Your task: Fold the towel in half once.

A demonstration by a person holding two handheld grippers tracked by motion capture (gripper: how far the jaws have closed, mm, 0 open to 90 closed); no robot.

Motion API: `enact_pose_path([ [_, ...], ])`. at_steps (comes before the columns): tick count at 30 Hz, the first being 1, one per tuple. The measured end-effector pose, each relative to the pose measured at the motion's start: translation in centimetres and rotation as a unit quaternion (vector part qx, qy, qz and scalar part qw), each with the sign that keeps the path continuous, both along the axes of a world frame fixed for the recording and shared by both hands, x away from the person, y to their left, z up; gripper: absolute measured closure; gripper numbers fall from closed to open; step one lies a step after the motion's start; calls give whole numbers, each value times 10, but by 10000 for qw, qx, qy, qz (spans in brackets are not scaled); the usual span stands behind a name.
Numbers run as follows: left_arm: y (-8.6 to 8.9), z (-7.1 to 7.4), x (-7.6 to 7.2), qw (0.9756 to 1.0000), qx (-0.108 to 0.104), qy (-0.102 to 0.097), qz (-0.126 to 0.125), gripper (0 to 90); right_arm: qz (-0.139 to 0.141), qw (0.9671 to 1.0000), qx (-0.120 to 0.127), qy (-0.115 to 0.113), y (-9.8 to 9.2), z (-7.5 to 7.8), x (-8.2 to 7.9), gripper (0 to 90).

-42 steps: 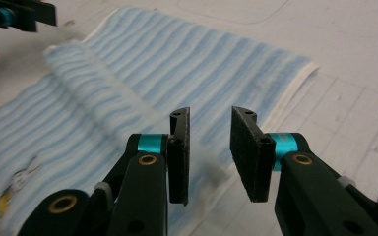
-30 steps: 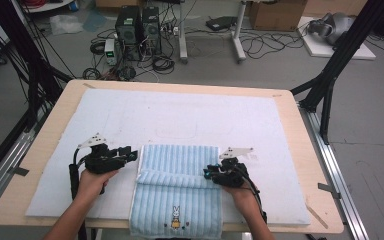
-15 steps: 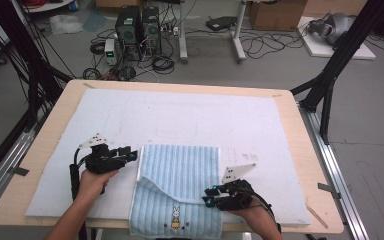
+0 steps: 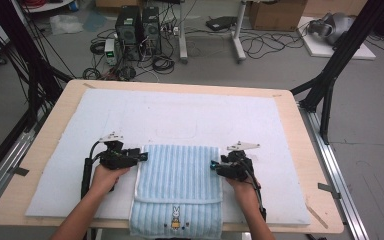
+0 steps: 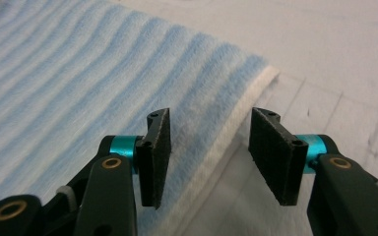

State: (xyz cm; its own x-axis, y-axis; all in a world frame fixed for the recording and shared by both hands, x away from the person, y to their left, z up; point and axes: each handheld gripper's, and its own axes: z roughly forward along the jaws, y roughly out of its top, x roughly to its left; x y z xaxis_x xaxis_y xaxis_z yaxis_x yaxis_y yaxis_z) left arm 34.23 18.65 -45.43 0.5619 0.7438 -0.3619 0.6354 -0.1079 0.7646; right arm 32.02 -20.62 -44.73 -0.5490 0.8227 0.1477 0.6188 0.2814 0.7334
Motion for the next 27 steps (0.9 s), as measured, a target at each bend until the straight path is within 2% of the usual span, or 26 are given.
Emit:
enact_pose_path([
  [1, -2, 0, 1, 10000, 2, 49, -51, 479, -1, 10000, -58, -22, 2, 1, 0, 510],
  [3, -9, 1, -2, 9996, 235, -72, -167, 554, 16, 9994, -335, -95, 6, 2, -2, 562],
  [4, -13, 1, -4, 9986, 439, -177, -215, 621, 110, 9989, -434, -120, 9, 3, -3, 653],
  [5, -17, 1, -5, 9974, 597, -257, -297, 725, 264, 9988, -410, -89, 10, 4, -4, 746],
  [6, -19, 2, -6, 9971, 636, -254, -326, 803, 340, 9985, -416, -53, 12, 4, -5, 811],
  [7, -20, 3, -5, 9971, 663, -211, -313, 835, 381, 9986, -370, -9, 14, 4, -5, 833],
  [9, -20, 4, -2, 9977, 609, -68, -274, 849, 379, 9990, -194, 121, 10, 4, -1, 841],
  [10, -20, 5, 0, 9980, 586, -64, -234, 851, 335, 9993, -125, 145, 9, 4, 0, 844],
  [12, -20, 6, 5, 9986, 510, -96, -90, 853, 264, 9994, -203, 35, 8, 4, 2, 848],
  [16, -23, 9, 19, 9988, 482, -116, 15, 854, 171, 9992, -338, -104, 11, 7, 12, 848],
  [19, -24, 12, 31, 9990, 393, -214, 99, 853, 68, 9994, -294, -158, 10, 9, 22, 848],
  [23, -24, 16, 46, 9988, 198, -390, 231, 853, -50, 9991, -236, -361, 9, 14, 36, 847],
  [27, -25, 21, 60, 9979, 198, -584, 199, 851, -217, 9985, -131, -479, 7, 19, 50, 844],
])
